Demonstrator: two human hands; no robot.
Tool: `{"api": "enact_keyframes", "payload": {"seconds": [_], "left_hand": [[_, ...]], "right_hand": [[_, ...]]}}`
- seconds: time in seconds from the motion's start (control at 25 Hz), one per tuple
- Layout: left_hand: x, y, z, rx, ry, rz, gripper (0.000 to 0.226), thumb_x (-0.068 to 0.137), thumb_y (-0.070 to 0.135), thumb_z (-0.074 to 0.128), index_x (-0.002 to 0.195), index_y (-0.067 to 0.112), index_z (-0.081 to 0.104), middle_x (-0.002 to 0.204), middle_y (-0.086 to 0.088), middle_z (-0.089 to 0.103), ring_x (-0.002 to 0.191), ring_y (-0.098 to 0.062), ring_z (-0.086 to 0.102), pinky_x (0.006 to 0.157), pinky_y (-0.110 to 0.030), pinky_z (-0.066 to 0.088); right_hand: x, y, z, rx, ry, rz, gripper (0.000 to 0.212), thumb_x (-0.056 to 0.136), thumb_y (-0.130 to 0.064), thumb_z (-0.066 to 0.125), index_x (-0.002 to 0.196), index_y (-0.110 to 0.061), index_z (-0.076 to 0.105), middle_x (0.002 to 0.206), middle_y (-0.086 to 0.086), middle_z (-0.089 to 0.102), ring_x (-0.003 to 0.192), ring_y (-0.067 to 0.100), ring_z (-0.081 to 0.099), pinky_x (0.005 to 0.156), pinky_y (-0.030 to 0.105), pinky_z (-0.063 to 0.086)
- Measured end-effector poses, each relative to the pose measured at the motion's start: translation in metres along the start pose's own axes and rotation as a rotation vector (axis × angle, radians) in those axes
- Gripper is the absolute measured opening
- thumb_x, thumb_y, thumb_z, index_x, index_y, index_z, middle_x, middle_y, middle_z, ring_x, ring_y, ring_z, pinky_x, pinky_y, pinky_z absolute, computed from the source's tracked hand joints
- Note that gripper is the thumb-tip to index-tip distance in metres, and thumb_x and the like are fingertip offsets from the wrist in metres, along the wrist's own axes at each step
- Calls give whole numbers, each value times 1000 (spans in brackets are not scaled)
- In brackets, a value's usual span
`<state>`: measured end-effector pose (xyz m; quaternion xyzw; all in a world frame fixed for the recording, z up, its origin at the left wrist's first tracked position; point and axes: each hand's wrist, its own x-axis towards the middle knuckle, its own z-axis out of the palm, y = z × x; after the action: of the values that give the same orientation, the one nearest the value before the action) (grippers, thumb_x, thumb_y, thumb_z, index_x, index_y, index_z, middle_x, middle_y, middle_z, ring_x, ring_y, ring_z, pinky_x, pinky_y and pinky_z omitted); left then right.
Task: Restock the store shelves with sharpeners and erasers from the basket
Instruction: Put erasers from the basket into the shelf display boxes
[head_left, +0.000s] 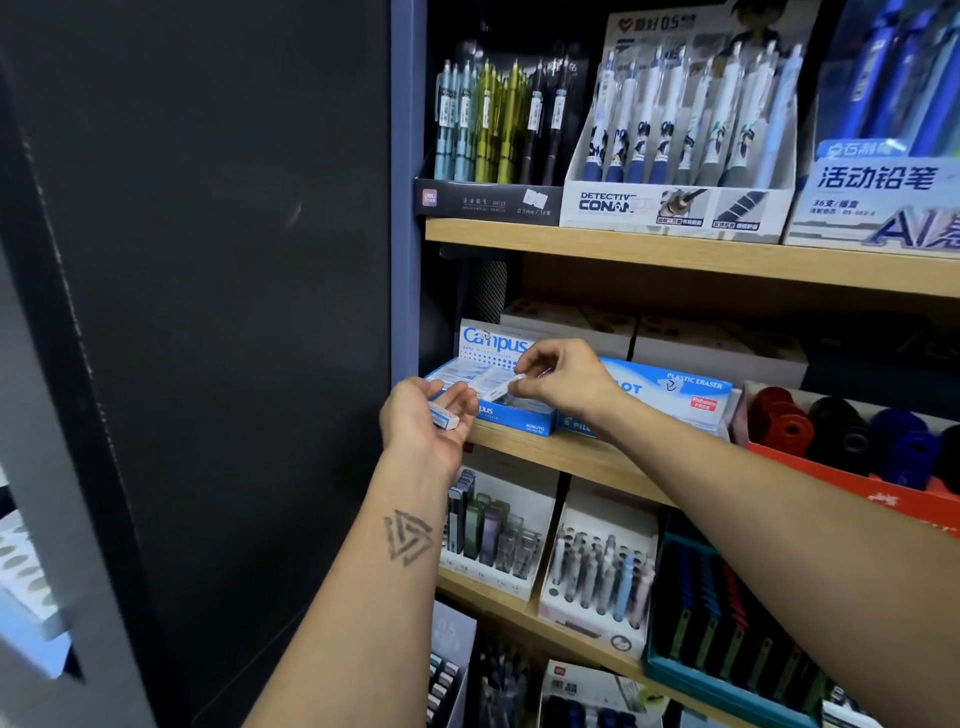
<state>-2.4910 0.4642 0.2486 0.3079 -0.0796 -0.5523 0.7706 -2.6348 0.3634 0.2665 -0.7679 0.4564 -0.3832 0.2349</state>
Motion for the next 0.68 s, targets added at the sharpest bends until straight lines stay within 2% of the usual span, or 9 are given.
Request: {"api": "enact_keyframes", "payload": {"seconds": [0.16,0.24,0.32,0.44,0.52,0.6,0.68], "left_hand": [[0,-1,1,-84,-15,-7,28,101,14,39,115,-5,54,107,-26,62,93,-33,66,77,-38,57],[-1,-1,0,-134,-80,-36,31,102,20,37,114,-4,53,112,-27,64,99,-36,67,88,-43,56],[-1,0,-1,-165,-140,-60,34,103,25,35,112,-2,54,115,-27,66,105,-39,67,99,-46,51],[-1,-1,-1,-187,-201,-80,36,103,25,34,116,-2,55,116,-28,68,110,-40,67,107,-47,46],[-3,-3,-1,-190,-216,-87,36,102,21,33,119,-2,55,116,-28,68,110,-41,66,107,-49,46],[-4,-5,1,-183,-217,-92,37,102,21,34,120,-2,55,116,-29,68,110,-42,66,106,-50,46],[-4,-6,2,-182,-213,-82,39,102,23,33,122,-2,55,117,-28,68,111,-42,66,107,-49,46]], "right_hand": [[-3,0,19,-137,25,-14,16,73,-23,85,76,-23,69,74,-5,68,71,11,61,68,24,48],[-5,-1,26,-222,16,-28,9,78,-31,80,79,-24,74,78,-6,71,77,12,64,73,24,50],[-6,-2,24,-322,-22,-64,13,85,-36,72,85,-24,80,84,-4,73,83,14,65,77,26,51],[-7,-6,16,-340,-109,-71,13,90,-29,70,93,-23,81,88,-4,74,87,13,65,80,25,50],[-6,-10,17,-278,-91,-53,11,88,-22,72,95,-20,81,91,-1,76,88,13,67,79,23,50],[-6,-12,22,-267,-70,-42,10,87,-19,71,90,-20,80,83,0,73,82,14,65,73,22,46],[-10,-16,21,-291,-127,-10,15,89,-16,66,88,-19,80,73,-2,66,73,12,58,68,21,42]]}}
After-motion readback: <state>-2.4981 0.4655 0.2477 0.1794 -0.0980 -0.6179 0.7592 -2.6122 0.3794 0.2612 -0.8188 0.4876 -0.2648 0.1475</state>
